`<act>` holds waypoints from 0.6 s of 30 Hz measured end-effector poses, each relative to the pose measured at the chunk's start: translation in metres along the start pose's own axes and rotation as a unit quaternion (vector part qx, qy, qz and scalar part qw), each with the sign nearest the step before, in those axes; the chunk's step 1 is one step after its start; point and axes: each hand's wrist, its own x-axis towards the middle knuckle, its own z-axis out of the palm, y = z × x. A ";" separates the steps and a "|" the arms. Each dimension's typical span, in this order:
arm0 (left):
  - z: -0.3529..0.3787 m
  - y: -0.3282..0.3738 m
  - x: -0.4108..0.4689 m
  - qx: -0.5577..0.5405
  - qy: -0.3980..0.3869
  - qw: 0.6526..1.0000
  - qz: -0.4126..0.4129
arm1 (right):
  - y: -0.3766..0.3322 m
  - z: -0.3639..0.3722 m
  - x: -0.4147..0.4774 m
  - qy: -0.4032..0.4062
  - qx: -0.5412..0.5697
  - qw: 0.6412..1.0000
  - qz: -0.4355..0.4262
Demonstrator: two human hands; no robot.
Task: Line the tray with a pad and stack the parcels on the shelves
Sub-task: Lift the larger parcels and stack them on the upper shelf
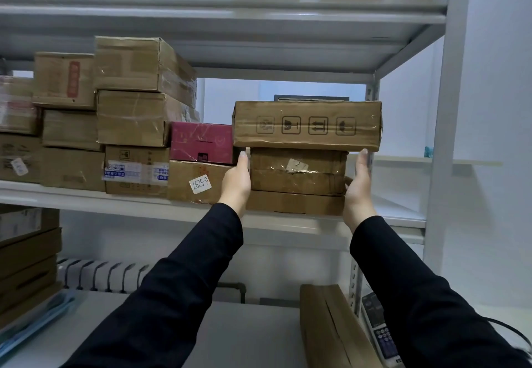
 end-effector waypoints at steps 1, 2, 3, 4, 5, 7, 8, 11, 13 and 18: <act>0.001 -0.001 -0.001 0.001 -0.006 1.000 -0.008 | 0.001 0.002 -0.003 -0.013 -0.004 1.000 0.010; 0.000 -0.001 0.000 -0.004 -0.011 1.000 -0.015 | 0.002 0.003 -0.005 -0.025 -0.013 0.999 0.026; 0.000 0.000 -0.002 -0.012 -0.014 1.000 -0.021 | 0.004 0.004 -0.007 -0.036 -0.030 0.998 0.040; -0.001 0.000 -0.001 -0.024 -0.020 0.999 -0.029 | 0.006 0.003 -0.006 -0.045 -0.044 0.997 0.049; -0.001 0.001 -0.002 -0.034 -0.029 0.998 -0.037 | 0.007 0.002 -0.004 -0.047 -0.052 0.996 0.052; -0.001 0.000 -0.001 -0.043 -0.045 0.997 -0.045 | 0.007 -0.001 -0.004 -0.049 -0.062 0.996 0.050; 0.000 0.000 -0.001 -0.043 -0.055 0.997 -0.046 | 0.007 -0.002 -0.003 -0.048 -0.065 0.996 0.046; 0.003 0.000 -0.003 -0.033 -0.074 0.996 -0.045 | 0.009 -0.004 -0.005 -0.052 -0.080 0.995 0.040; 0.004 -0.002 -0.002 -0.030 -0.074 0.996 -0.048 | 0.009 -0.005 -0.006 -0.057 -0.092 0.993 0.037; 0.010 -0.002 -0.007 -0.024 -0.070 0.997 -0.036 | 0.004 -0.011 -0.010 -0.090 -0.116 0.987 0.063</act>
